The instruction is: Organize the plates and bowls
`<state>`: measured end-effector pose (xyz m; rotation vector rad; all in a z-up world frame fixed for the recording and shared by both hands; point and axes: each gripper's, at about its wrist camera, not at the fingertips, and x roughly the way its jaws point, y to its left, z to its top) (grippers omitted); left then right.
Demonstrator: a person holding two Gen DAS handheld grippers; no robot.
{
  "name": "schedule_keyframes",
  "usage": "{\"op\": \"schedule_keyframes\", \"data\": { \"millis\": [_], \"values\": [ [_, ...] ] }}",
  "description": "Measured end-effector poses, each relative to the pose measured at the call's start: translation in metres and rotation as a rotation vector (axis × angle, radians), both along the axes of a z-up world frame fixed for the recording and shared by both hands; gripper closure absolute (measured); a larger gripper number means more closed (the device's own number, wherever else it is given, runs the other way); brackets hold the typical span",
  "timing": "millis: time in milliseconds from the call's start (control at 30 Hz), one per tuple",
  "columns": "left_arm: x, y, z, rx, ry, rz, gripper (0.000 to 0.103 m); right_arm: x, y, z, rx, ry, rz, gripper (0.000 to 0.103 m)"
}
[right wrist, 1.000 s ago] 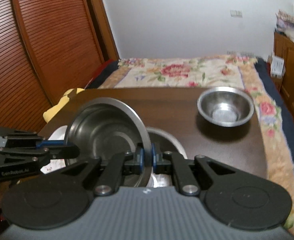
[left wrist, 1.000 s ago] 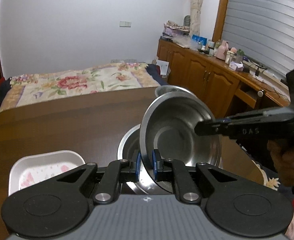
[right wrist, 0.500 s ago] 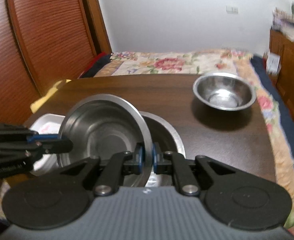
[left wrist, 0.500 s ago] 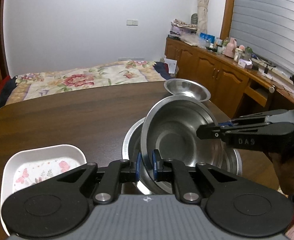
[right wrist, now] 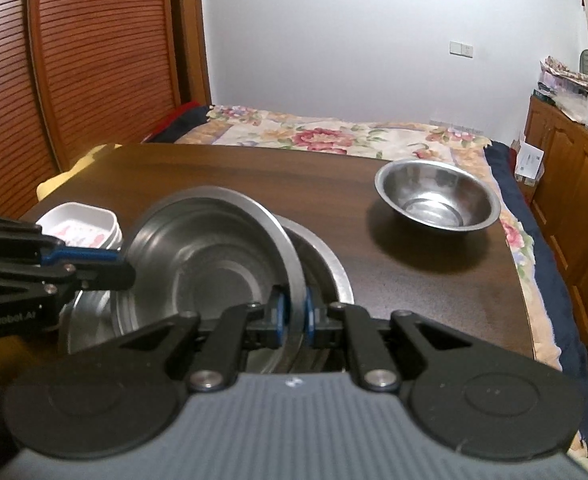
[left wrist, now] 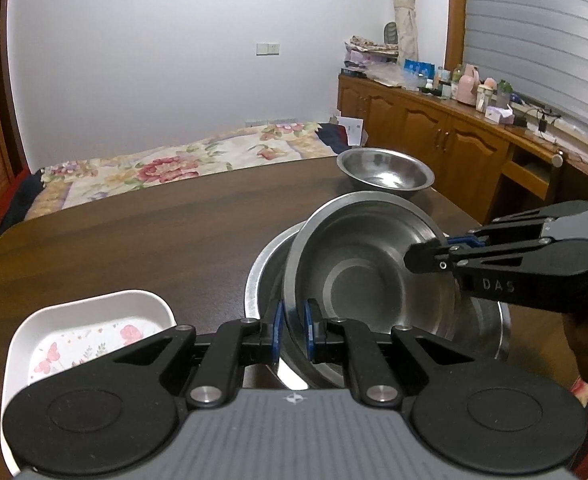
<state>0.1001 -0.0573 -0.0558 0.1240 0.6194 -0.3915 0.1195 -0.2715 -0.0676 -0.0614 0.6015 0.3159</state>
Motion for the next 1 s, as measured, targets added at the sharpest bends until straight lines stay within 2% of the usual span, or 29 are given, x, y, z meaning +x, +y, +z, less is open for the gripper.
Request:
{"op": "schedule_keyframes", "data": {
  "millis": [167, 500, 867, 1000],
  "values": [
    [0.0, 0.001, -0.001, 0.002, -0.005, 0.005, 0.091, -0.003, 0.005, 0.001, -0.041, -0.026, 0.003, 0.091],
    [-0.001, 0.004, -0.002, -0.013, -0.004, 0.011, 0.091, -0.002, 0.004, 0.001, -0.031, -0.043, -0.004, 0.089],
    [-0.005, 0.009, 0.011, -0.047, -0.03, 0.015, 0.091, -0.008, -0.006, 0.016, 0.022, -0.085, -0.034, 0.089],
    [-0.007, 0.008, 0.019, -0.056, -0.046, 0.003, 0.085, -0.013, -0.011, 0.028, 0.052, -0.114, -0.047, 0.089]
  ]
}}
